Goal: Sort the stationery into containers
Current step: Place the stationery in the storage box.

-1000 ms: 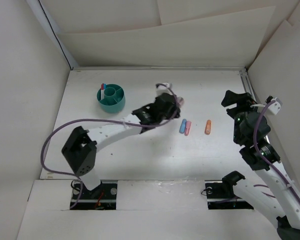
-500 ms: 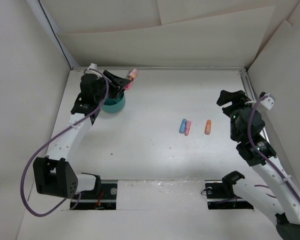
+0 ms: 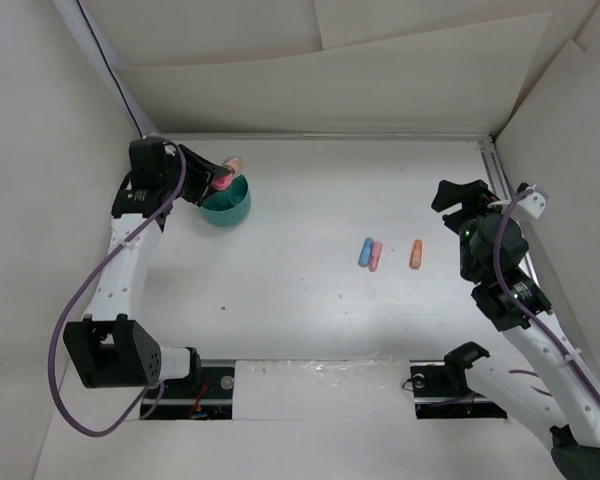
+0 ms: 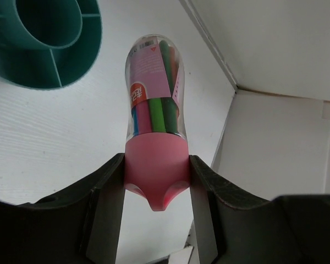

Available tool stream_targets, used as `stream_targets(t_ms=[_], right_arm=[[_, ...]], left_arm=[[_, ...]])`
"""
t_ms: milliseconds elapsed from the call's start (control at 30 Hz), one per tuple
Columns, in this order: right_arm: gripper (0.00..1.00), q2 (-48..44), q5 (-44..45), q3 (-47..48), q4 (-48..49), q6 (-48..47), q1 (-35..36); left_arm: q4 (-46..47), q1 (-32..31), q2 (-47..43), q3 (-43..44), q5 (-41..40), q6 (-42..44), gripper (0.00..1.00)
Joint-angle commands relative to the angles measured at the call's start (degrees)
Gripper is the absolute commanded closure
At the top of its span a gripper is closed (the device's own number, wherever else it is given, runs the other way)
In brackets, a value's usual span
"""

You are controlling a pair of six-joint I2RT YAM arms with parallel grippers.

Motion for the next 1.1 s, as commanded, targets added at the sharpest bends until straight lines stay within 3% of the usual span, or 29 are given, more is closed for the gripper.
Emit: stream_targets(t_ms=[0,300,700,1067], right_arm=[[0.26,-0.58,-0.57,-0.34,2.20,-0.72,-0.38],[0.26,-0.58,-1.10,-0.34,2.73,-0.72,-0.38],[0.26,-0.06,-2.16,-0.34,2.73,-0.72,-0.38],[0.26,0.47,-2.16,-0.34,3.25,-0.72,-0.38]], left_arm=[[-8.01,1.35,1.06,7.91,-4.20,5.12,0.86],[-12.60,6.44,5.88,10.02,-5.63,8.99,0.86],[-11.46,6.45,11.17,11.26,-2.38,9.52,0.84],[-11.28,6.45,9.42,13.90,-0.09,9.97,0.84]])
